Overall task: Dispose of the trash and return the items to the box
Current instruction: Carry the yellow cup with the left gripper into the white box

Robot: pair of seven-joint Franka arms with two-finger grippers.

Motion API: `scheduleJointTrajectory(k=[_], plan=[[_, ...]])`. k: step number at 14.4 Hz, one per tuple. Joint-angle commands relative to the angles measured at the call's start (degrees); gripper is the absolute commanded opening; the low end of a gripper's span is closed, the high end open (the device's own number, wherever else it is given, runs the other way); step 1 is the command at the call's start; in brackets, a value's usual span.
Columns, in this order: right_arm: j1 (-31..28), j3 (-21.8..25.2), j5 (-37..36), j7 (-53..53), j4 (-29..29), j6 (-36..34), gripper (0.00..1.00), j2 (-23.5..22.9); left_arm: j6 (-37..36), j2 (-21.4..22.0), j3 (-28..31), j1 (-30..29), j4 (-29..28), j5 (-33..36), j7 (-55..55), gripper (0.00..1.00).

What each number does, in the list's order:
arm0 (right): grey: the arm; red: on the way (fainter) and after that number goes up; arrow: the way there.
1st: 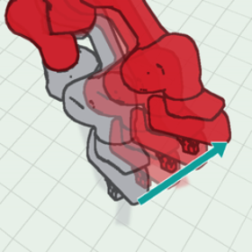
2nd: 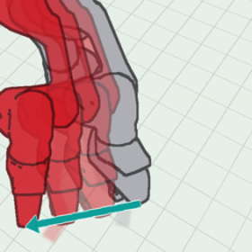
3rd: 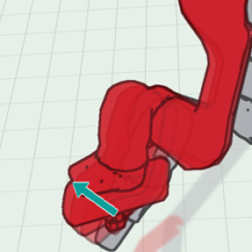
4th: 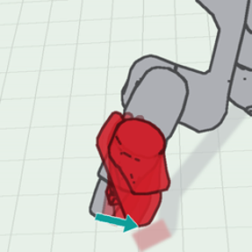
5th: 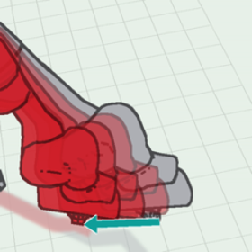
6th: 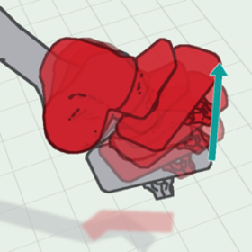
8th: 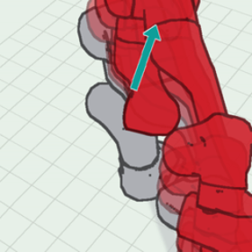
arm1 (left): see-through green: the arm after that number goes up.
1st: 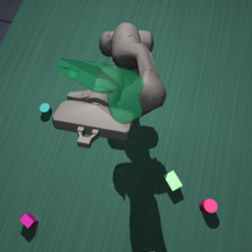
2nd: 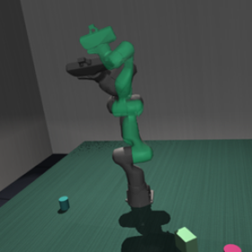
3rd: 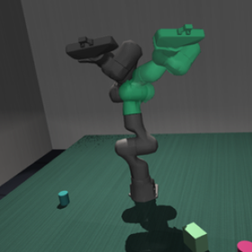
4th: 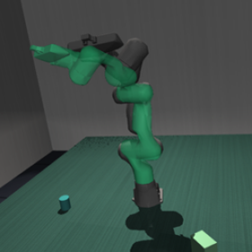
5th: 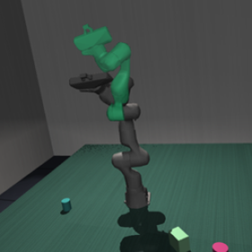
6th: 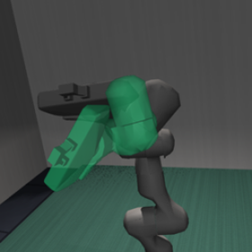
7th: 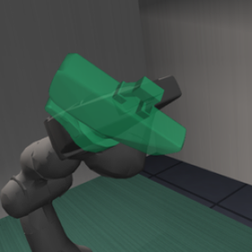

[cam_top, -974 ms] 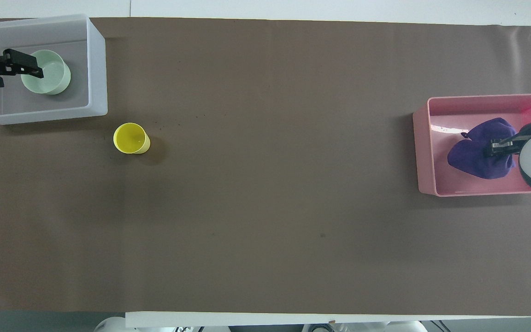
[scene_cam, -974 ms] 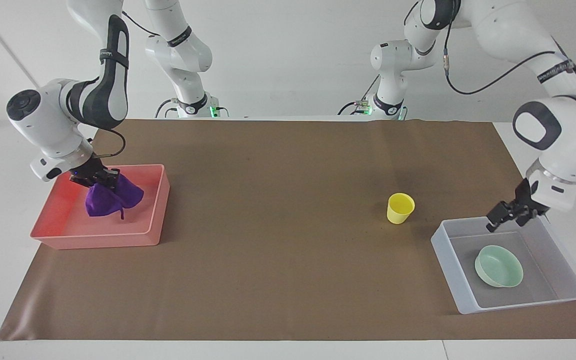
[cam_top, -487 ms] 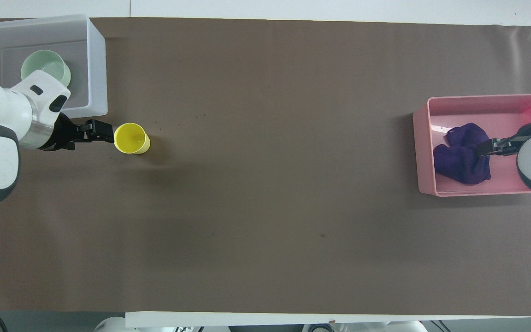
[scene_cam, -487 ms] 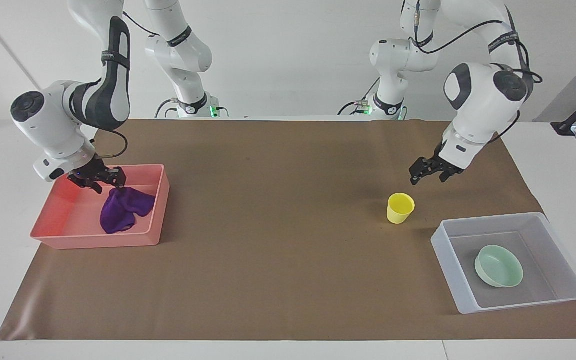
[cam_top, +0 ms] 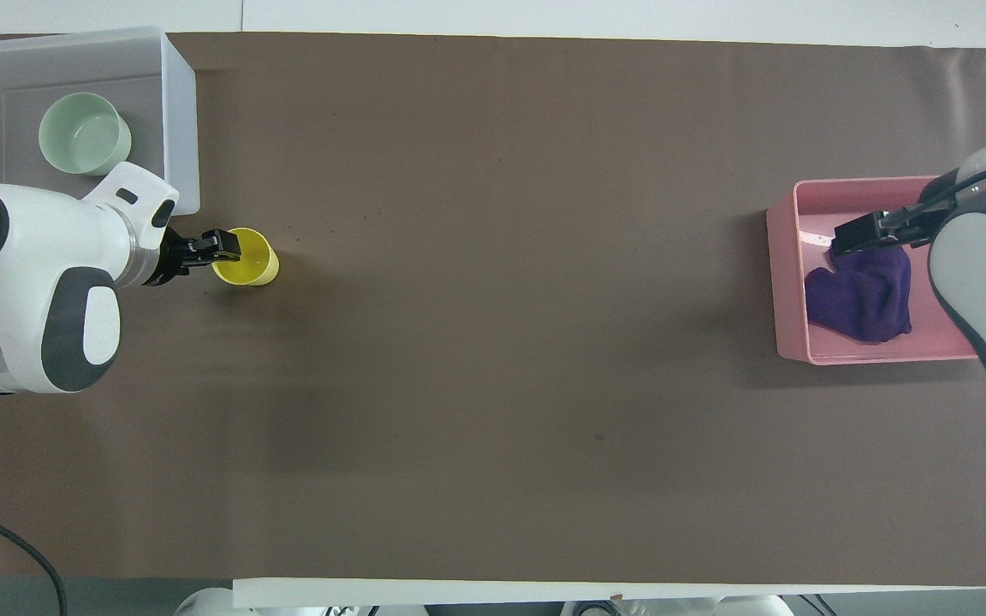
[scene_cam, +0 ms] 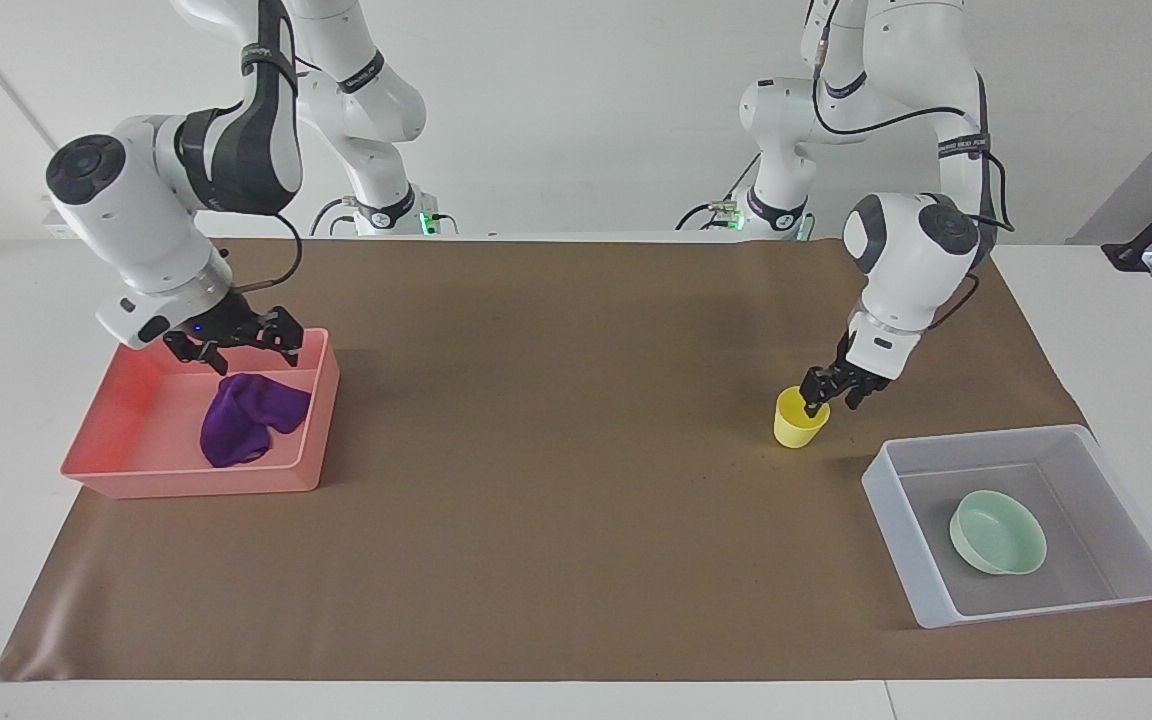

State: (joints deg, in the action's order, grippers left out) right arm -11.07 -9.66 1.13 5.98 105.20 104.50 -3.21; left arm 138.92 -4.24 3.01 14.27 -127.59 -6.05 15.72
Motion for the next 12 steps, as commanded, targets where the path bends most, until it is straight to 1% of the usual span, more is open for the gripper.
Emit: scheduleJointTrajectory(k=[1,2,4,5,6,7,8,9,10,12], plan=[[1.7,-0.4,0.3,-3.6,-9.9,-8.1,1.0,-3.5,0.8,0.6,0.2,-0.5,-0.5,-0.6,0.4,0.0],[1.8,-0.3,0.3,-3.6,-12.2,-11.1,1.0,-3.5,-0.1,0.6,0.2,-0.4,0.3,-0.6,0.6,0.0],[1.7,-0.4,0.2,-3.6,-14.4,-16.8,1.0,-2.3,-7.0,0.7,0.2,0.2,5.3,-0.6,3.7,0.0],[1.7,-0.3,0.0,-3.6,-15.2,-19.3,1.0,-0.9,-13.1,0.5,0.1,-0.5,11.2,-0.7,5.1,0.0],[1.8,-0.4,-0.8,-3.1,-15.2,-21.4,1.0,0.8,-18.7,-0.9,0.5,-0.6,17.6,-1.3,5.1,0.0],[1.8,-0.4,-0.8,-3.1,-14.9,-23.6,1.0,2.6,-23.6,-3.8,0.9,-1.6,24.7,-1.5,5.3,0.0],[1.5,-0.3,-0.8,-3.2,-14.8,-24.4,1.0,3.5,-25.9,-6.6,0.9,-3.9,30.7,-1.4,5.6,0.0],[1.1,-0.3,-0.8,-3.0,-14.8,-24.6,1.0,3.6,-26.0,-7.8,1.0,-4.8,33.4,-1.2,5.9,0.0],[0.9,0.2,-0.8,-3.0,-14.8,-24.9,1.0,3.7,-25.4,-8.5,1.2,-6.1,34.2,-0.9,5.9,0.0],[0.9,1.5,-0.8,-1.2,-14.8,-25.0,1.0,4.5,-20.3,-10.3,1.2,-10.6,35.8,-0.3,5.8,0.0]])
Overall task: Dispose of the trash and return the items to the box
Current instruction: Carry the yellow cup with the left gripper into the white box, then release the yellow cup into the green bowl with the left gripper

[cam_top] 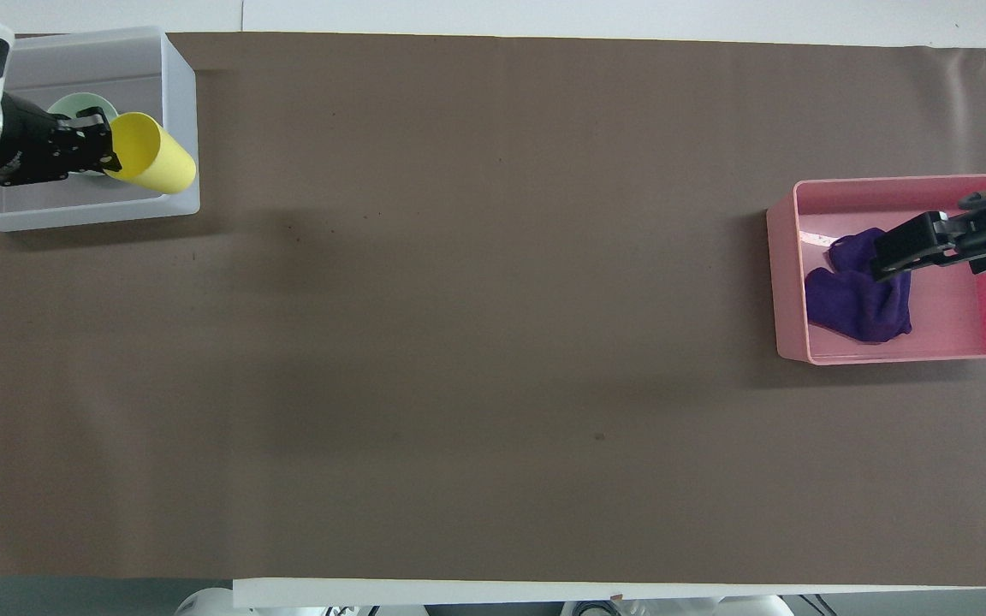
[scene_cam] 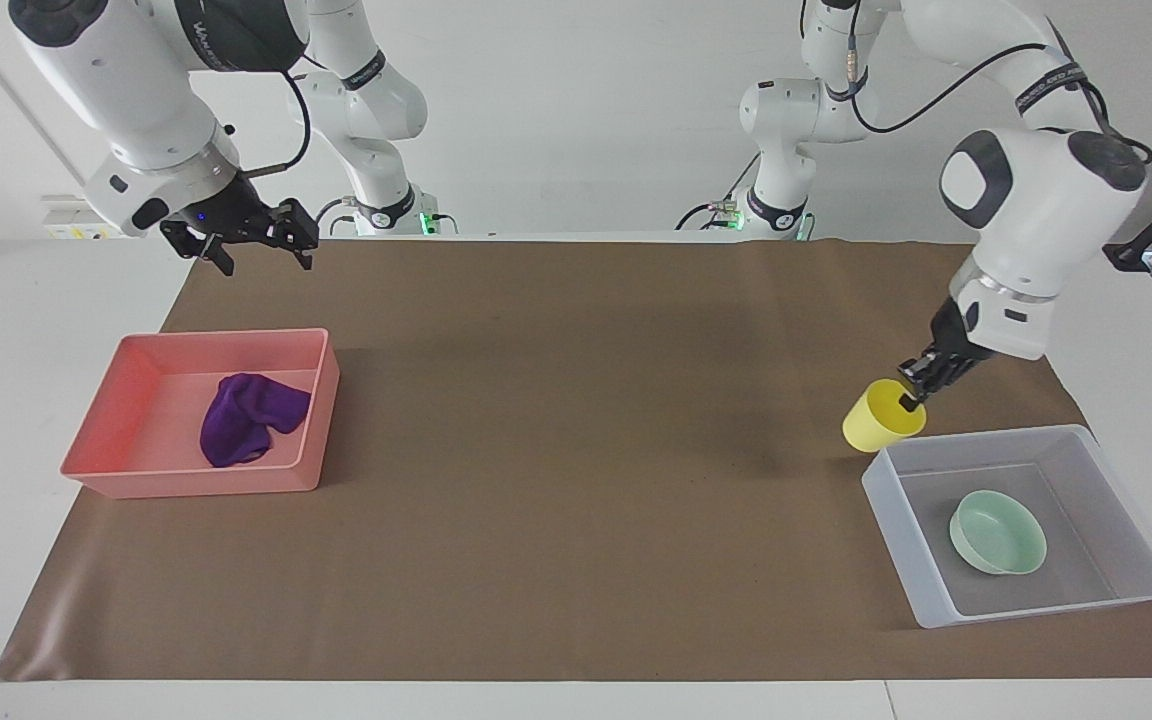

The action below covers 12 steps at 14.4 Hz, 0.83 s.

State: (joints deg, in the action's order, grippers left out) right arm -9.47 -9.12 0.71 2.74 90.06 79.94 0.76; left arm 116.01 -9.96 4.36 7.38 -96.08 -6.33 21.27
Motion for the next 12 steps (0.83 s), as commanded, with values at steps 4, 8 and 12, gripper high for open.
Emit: scheduleJointTrajectory(k=[4,8,12], plan=[[-0.7,2.3,-0.1,3.4,0.6,-0.2,1.0,1.4,13.3,-11.4,-0.1,-6.1,4.5,6.0,0.2,0.0],[-0.5,2.2,0.0,3.5,1.4,-0.5,1.0,2.1,19.6,-15.4,-0.1,-8.2,4.6,6.7,0.3,0.0],[0.5,2.3,0.3,2.7,1.3,-0.7,1.0,2.3,22.0,-17.2,-0.1,-9.3,4.1,11.1,-0.3,0.12]])
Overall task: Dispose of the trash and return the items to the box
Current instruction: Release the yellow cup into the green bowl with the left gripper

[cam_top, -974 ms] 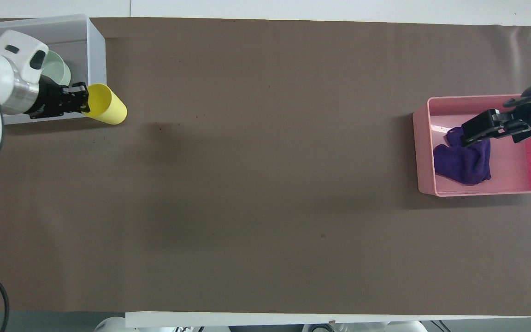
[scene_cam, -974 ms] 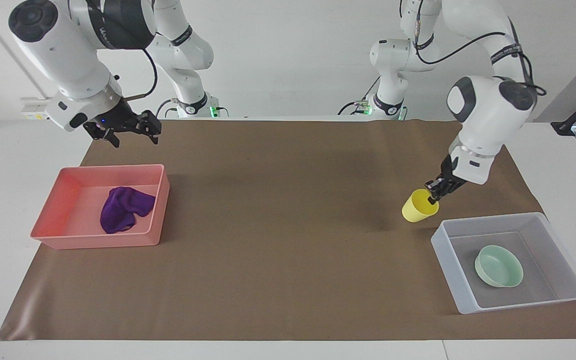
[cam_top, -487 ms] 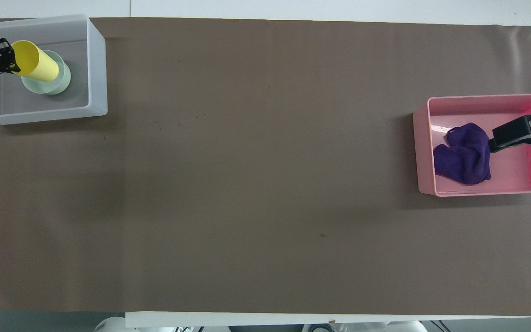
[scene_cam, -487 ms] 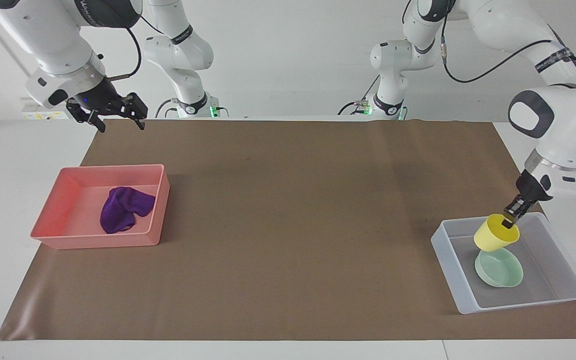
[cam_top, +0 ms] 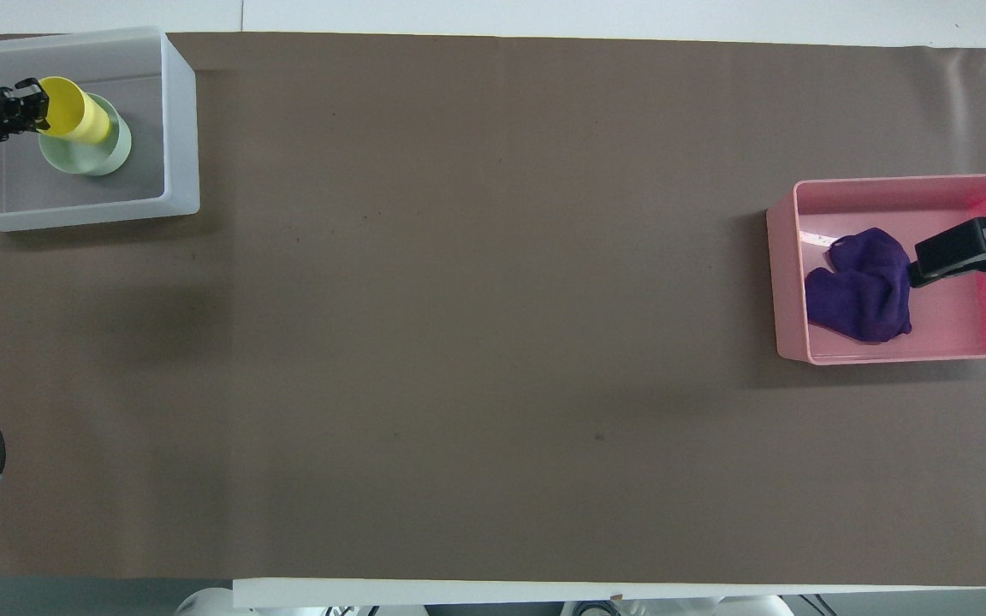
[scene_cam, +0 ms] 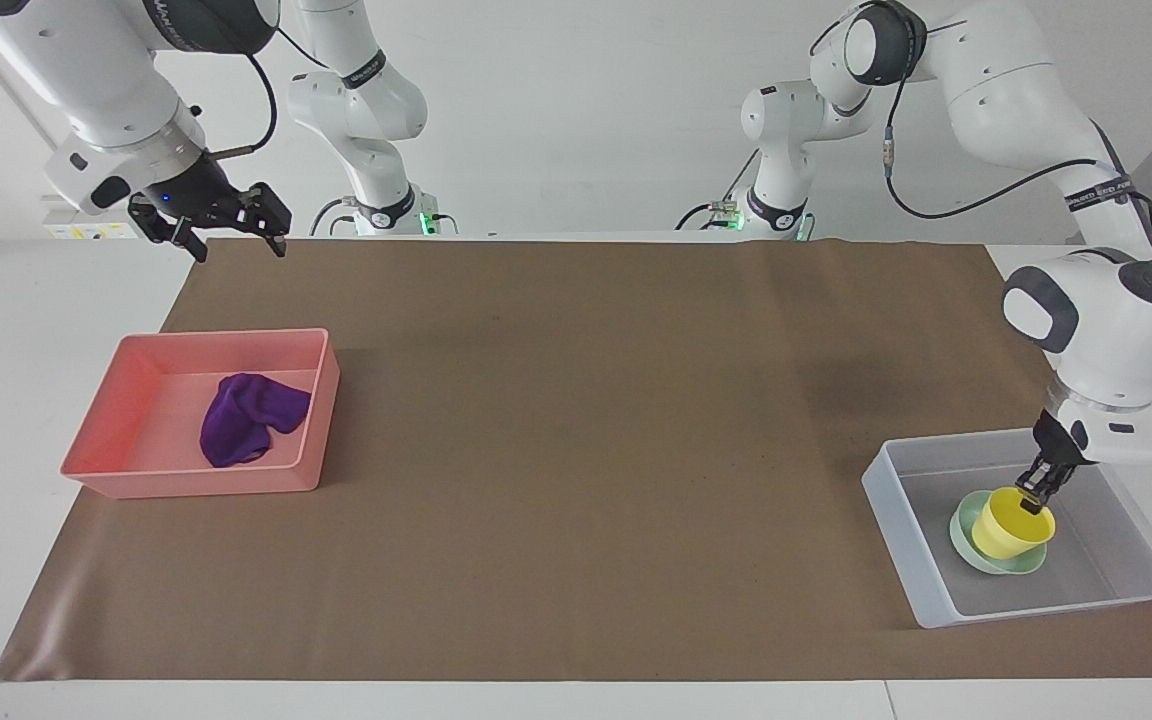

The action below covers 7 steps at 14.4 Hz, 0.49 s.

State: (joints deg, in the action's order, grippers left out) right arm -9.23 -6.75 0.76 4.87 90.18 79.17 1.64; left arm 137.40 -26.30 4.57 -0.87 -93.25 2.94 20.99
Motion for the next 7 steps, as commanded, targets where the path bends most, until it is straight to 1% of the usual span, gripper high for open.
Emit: scheduleJointTrajectory(k=[1,2,3,4,5,6,7], plan=[[1.6,0.9,0.3,0.3,1.2,0.2,1.0,1.9,0.5,-0.9,-0.3,-1.1,1.2,1.9,-0.2,0.59],[4.4,3.7,0.2,0.2,1.1,0.3,1.0,2.1,0.0,-0.8,-0.3,-0.7,0.7,1.9,-0.2,0.88],[9.0,8.3,0.0,-0.4,1.1,0.5,1.0,2.1,-0.9,-0.1,-0.2,-0.2,-0.4,1.9,-0.2,0.95],[12.5,12.1,-0.1,-1.7,1.1,0.8,1.0,2.1,-5.0,1.8,-0.3,0.1,-0.9,1.9,-0.6,1.0],[13.7,13.1,-0.1,-1.9,1.2,1.2,1.0,2.0,-10.0,4.0,-0.4,0.7,-0.9,1.9,-1.8,1.0],[13.8,13.1,-0.1,-2.0,1.5,1.3,1.0,2.0,-15.5,7.1,-0.5,1.7,-1.1,1.9,-3.0,1.0],[13.9,13.1,-0.1,-2.0,1.6,1.3,1.0,1.6,-21.1,11.1,-0.6,3.3,-3.8,1.9,-4.4,1.0]])
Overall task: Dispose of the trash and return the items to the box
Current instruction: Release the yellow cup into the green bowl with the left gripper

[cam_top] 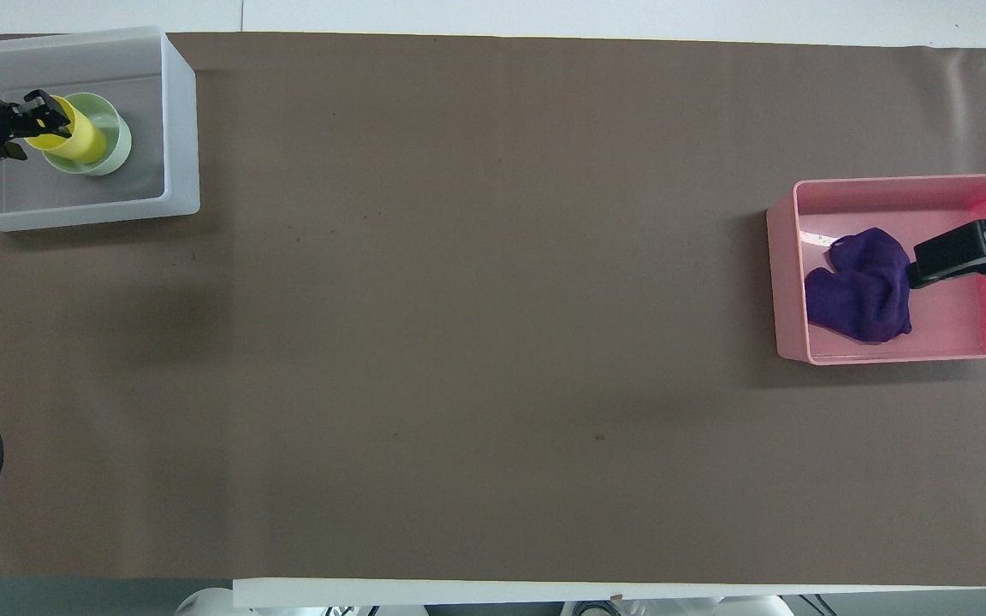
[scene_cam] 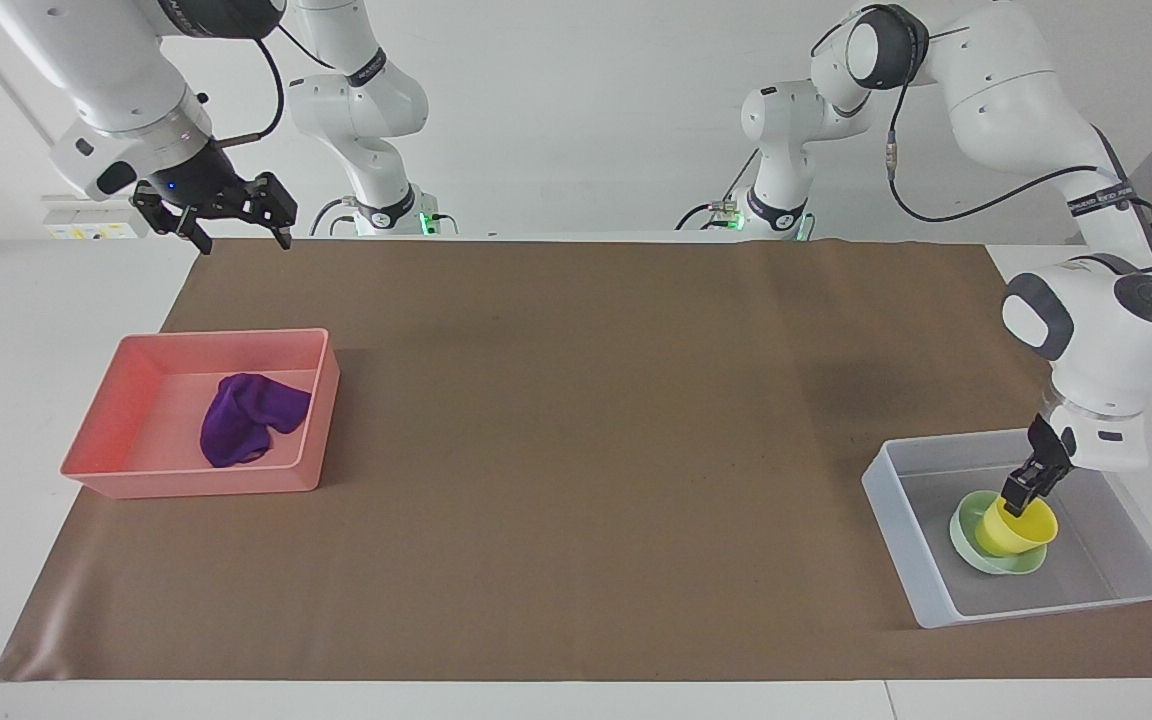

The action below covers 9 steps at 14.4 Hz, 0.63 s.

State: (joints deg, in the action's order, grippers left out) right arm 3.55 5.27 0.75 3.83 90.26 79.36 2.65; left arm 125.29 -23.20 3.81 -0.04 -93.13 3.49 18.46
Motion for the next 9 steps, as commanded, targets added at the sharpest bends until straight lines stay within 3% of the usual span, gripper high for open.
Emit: scheduleJointTrajectory(k=[1,3,5,7,9], plan=[[1.1,1.1,0.0,-0.8,1.8,1.1,1.0,0.7,-10.2,13.7,0.3,4.7,-10.0,1.3,-3.7,1.0],[1.1,1.0,0.0,-0.6,2.2,0.7,1.0,0.8,-8.8,23.5,0.1,6.7,-21.0,1.3,-4.0,1.0],[1.2,1.1,0.3,-0.4,2.3,0.4,1.0,0.9,-11.8,30.1,0.0,9.0,-25.4,1.3,-6.6,1.0],[1.1,1.1,0.3,-0.4,2.3,0.4,1.0,0.9,-19.3,33.2,-0.3,10.5,-23.6,1.3,-11.4,1.0],[1.1,1.1,0.3,-0.4,2.3,0.5,1.0,0.9,-25.4,33.5,-0.5,10.5,-17.3,1.3,-13.1,1.0]])
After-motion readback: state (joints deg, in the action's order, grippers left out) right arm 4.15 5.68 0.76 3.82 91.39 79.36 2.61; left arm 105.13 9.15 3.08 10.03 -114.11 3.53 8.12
